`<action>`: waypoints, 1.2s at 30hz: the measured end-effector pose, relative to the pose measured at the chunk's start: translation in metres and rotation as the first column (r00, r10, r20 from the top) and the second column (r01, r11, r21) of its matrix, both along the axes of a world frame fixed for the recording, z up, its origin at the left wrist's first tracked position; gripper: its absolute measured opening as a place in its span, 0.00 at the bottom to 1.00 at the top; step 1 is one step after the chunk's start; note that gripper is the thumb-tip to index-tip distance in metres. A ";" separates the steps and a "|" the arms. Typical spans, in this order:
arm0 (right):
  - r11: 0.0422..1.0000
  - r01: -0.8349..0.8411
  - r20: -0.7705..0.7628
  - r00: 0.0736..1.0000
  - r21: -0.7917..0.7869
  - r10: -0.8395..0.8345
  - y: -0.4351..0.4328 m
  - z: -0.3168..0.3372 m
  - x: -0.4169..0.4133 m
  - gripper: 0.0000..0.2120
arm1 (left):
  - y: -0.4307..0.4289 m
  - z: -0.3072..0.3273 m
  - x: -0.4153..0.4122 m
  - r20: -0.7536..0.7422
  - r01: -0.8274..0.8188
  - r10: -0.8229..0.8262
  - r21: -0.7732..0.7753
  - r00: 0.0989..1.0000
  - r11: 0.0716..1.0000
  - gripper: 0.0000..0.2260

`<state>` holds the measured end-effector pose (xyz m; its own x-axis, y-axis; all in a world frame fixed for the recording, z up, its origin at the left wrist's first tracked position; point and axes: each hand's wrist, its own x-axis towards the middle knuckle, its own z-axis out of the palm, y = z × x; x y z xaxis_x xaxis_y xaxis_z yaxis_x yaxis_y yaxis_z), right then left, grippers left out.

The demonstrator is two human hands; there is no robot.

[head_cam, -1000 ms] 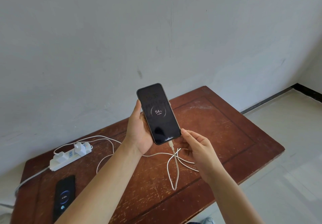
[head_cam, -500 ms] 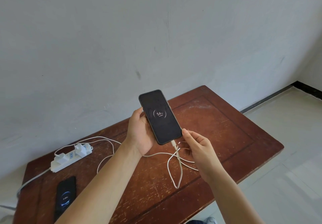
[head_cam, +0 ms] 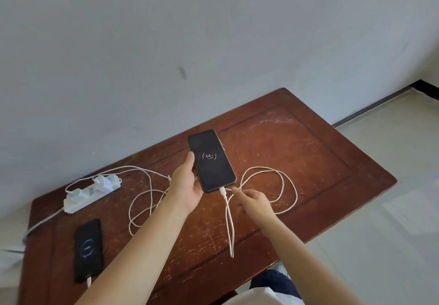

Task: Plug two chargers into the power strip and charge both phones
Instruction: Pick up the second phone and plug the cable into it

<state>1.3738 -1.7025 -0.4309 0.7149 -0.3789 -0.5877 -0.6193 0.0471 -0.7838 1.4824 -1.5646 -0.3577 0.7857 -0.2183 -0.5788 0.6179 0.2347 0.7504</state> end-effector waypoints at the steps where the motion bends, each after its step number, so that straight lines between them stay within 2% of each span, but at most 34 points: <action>1: 0.989 -0.129 -0.093 0.988 -0.079 0.121 0.004 -0.014 0.001 0.27 | 0.003 -0.004 0.000 -0.010 0.001 0.000 0.015 1.000 1.000 0.13; 2: 0.961 -0.260 -0.190 0.952 -0.090 0.240 0.009 -0.027 0.000 0.28 | 0.006 -0.009 -0.001 -0.022 0.002 -0.001 0.029 1.000 1.000 0.13; 4: 0.891 -0.453 -0.320 0.840 0.035 0.439 0.017 -0.046 -0.002 0.27 | 0.012 -0.017 -0.001 -0.043 -0.001 0.004 0.059 0.999 0.998 0.14; 6: 0.844 -0.513 -0.321 0.782 0.156 0.534 0.022 -0.060 -0.005 0.20 | 0.018 -0.026 0.000 -0.060 -0.011 0.016 0.076 0.998 0.997 0.13; 9: 0.901 -0.392 -0.271 0.861 0.187 0.431 0.023 -0.072 -0.004 0.09 | 0.026 -0.041 0.003 -0.092 -0.033 0.041 0.090 0.995 0.995 0.13; 11: 0.950 -0.274 -0.281 0.909 0.151 0.307 0.018 -0.075 0.000 0.07 | 0.031 -0.053 0.006 -0.104 -0.035 0.045 0.103 0.994 0.994 0.12; 13: 0.986 -0.164 -0.286 0.944 0.018 0.163 0.010 -0.080 0.002 0.08 | 0.034 -0.066 0.009 -0.116 -0.019 0.032 0.117 0.993 0.993 0.12; 15: 0.983 -0.080 -0.262 0.964 -0.163 0.035 -0.003 -0.083 0.001 0.12 | 0.035 -0.081 0.009 -0.134 0.002 0.013 0.114 0.991 0.993 0.13; 19: 0.965 0.101 -0.208 0.966 -0.242 -0.153 -0.031 -0.086 -0.004 0.10 | 0.028 -0.112 0.002 -0.230 0.012 0.009 0.090 0.973 0.996 0.16; 23: 0.935 0.124 -0.192 0.962 -0.331 -0.196 -0.054 -0.094 -0.001 0.13 | 0.012 -0.137 -0.003 -0.291 0.007 0.027 0.113 0.956 0.994 0.13; 30: 0.930 0.111 -0.180 0.967 -0.350 -0.183 -0.063 -0.105 -0.003 0.13 | -0.002 -0.157 0.002 -0.327 0.015 0.040 0.165 0.944 0.986 0.12; 36: 0.920 0.126 -0.148 0.970 -0.371 -0.193 -0.059 -0.105 -0.004 0.11 | -0.001 -0.154 0.006 -0.228 0.082 0.019 0.423 0.973 0.903 0.11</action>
